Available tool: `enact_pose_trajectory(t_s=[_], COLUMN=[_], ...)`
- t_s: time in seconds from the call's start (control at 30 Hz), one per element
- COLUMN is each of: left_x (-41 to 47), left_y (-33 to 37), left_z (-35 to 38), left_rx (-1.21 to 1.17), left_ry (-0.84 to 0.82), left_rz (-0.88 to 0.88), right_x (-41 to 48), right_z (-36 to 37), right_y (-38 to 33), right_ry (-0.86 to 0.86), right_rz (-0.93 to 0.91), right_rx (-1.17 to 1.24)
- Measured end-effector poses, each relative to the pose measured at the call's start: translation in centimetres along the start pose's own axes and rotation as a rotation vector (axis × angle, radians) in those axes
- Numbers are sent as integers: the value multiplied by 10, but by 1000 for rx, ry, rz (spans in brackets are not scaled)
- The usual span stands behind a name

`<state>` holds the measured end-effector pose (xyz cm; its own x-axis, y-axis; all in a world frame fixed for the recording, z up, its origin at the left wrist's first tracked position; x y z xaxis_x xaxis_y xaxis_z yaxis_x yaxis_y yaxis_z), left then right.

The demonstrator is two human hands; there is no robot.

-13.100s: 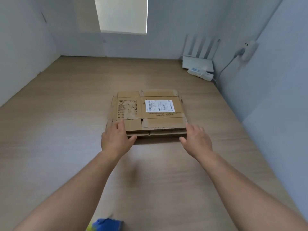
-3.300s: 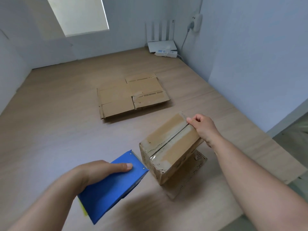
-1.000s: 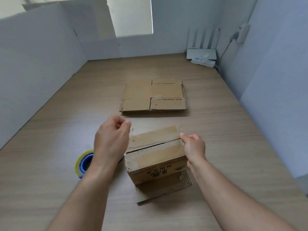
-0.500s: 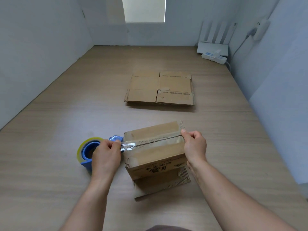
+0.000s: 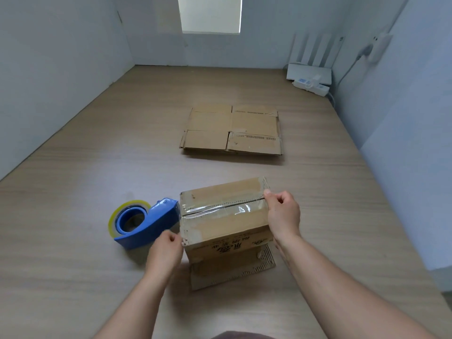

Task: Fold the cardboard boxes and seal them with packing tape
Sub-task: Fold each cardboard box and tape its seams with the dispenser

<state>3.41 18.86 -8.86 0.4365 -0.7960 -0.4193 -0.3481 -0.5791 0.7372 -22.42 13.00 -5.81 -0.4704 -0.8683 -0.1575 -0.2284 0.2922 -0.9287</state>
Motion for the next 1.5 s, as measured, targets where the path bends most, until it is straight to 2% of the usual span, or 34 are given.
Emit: enact_pose_trajectory(t_s=[0.07, 0.13, 0.17, 0.23, 0.3, 0.37, 0.43, 0.5, 0.57, 0.67, 0.8, 0.9, 1.03, 1.1, 1.23, 1.37, 1.5], left_x=[-4, -12, -15, -22, -25, -23, -21, -21, -24, -22, -17, -14, -26, -48, -75, -80, -73], left_y=[-1, 18, 31, 52, 58, 58, 62, 69, 74, 70, 61, 59, 36, 26, 26, 28, 32], left_z=[-5, -14, -14, 0, 14, 14, 11, 10, 14, 17, 14, 7, -12, -15, 7, 24, 28], left_rx=[-91, -209, -189, -80, 38, 106, 248, 402, 493, 521, 450, 360, 118, 200, 421, 333, 301], left_ry=[57, 184, 176, 50, -16, 8, 50, 111, 148, 174, 201, 96, -208, -270, -224, -126, -105], left_rz=[-2, 112, 177, 268, 252, 192, 144, 124, 128, 131, 130, 193, 246, 272, 292, 243, 259], right_x=[2, 2, 1, -2, -5, -7, -9, -9, -12, -6, 9, 14, 32, 39, 36, 27, 0], right_z=[-2, -1, 0, 1, 0, 0, 2, 10, 19, 20, 5, 2, 12, 23, 60, 70, 52], right_y=[0, 0, 0, -3, -6, -10, -18, -26, -29, -22, -11, -11, -26, -37, -54, -50, -31], right_ry=[-9, -16, -20, -28, -37, -91, -152, -140, -130, -137, -138, -91, -136, -159, -251, -362, -456], right_rz=[-4, -7, -12, -37, -69, -80, -110, -138, -128, -141, -168, -182, -129, -73, -26, -3, -94], right_rx=[-11, -18, -24, -57, -129, -278, -564, -804, -908, -844, -455, -354, -410, -518, -650, -692, -714])
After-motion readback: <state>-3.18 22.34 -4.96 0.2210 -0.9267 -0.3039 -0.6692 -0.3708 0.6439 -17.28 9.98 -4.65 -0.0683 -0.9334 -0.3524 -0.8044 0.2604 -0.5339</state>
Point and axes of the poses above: each hand's wrist, its own x-axis towards the middle knuckle, its own z-axis out of the palm, y = z × x, the point moved 4 cm from there along x, towards the middle knuckle
